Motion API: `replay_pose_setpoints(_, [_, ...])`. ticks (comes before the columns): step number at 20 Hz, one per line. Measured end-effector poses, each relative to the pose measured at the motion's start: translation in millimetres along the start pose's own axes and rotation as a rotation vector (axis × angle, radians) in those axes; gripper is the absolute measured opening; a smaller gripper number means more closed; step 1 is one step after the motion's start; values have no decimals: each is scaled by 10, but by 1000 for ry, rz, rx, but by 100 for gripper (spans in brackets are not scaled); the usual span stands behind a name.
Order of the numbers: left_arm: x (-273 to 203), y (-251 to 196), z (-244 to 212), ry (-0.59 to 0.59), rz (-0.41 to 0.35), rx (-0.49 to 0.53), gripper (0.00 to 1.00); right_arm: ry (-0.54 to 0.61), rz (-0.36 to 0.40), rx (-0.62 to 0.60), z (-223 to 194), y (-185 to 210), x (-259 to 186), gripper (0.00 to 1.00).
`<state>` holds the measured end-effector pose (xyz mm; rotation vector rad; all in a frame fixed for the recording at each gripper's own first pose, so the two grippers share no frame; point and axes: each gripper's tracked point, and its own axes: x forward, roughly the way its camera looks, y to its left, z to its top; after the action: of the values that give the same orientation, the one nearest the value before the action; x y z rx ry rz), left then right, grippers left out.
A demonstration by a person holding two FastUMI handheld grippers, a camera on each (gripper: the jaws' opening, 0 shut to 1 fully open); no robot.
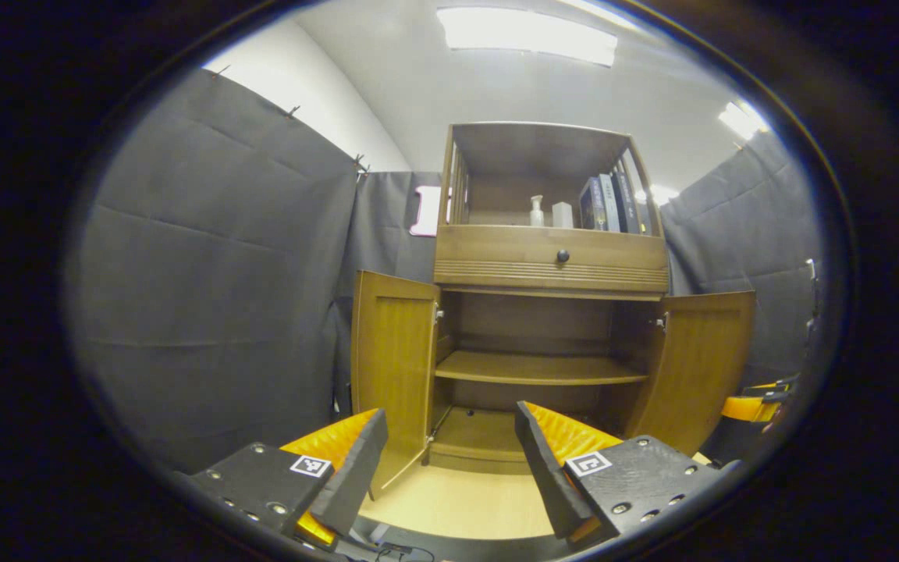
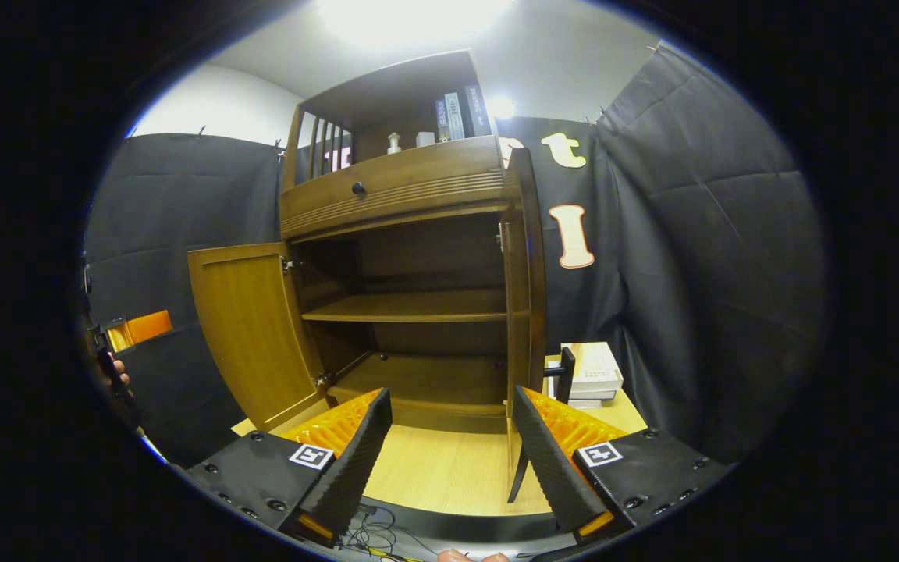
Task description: Open the right door of the double-door shoe cabinet with the right hand, and open the left door with the left hand.
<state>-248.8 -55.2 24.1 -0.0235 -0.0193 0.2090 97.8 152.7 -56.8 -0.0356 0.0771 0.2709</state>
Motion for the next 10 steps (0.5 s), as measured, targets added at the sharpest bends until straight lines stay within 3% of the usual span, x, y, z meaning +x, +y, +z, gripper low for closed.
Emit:
replay_pose_setpoints(4, [257,103,111,-32,-41,-15,93,-30,-71,31,41,-20,28,98])
replay_pose_setpoints(10, [569,256,-90,-14,-111,-25,93,-22,-159,54,24,32,43,98])
